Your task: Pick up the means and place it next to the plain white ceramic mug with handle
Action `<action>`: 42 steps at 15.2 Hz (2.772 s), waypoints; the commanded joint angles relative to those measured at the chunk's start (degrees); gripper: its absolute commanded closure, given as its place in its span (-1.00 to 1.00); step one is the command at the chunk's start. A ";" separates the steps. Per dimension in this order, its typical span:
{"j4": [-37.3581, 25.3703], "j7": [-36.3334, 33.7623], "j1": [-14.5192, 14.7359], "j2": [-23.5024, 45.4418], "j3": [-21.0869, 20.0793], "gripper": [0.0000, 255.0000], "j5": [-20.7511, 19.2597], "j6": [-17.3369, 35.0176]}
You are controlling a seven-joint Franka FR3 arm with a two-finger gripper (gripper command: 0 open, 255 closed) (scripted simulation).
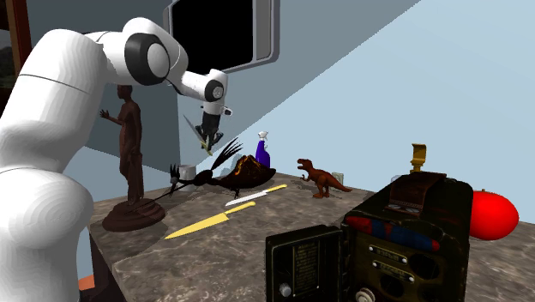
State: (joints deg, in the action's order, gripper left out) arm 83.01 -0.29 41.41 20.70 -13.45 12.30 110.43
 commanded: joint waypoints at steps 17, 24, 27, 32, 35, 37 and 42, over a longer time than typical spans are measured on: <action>-7.11 -0.76 -1.49 -3.36 0.25 1.00 0.40 -10.61; 11.73 8.35 -7.05 -17.03 2.83 1.00 4.67 -7.56; 17.83 12.26 -8.90 -21.82 4.47 1.00 5.85 -7.33; 26.22 18.67 -11.65 -28.72 7.72 1.00 6.79 -7.78; 30.35 22.44 -13.22 -32.27 9.91 1.00 6.75 -8.40; 32.22 23.77 -13.64 -33.24 10.60 1.00 6.71 -7.89; 35.78 24.83 -13.56 -33.02 10.44 1.00 7.05 -4.26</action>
State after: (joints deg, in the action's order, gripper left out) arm 118.10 24.32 27.86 -12.58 -3.00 19.31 105.27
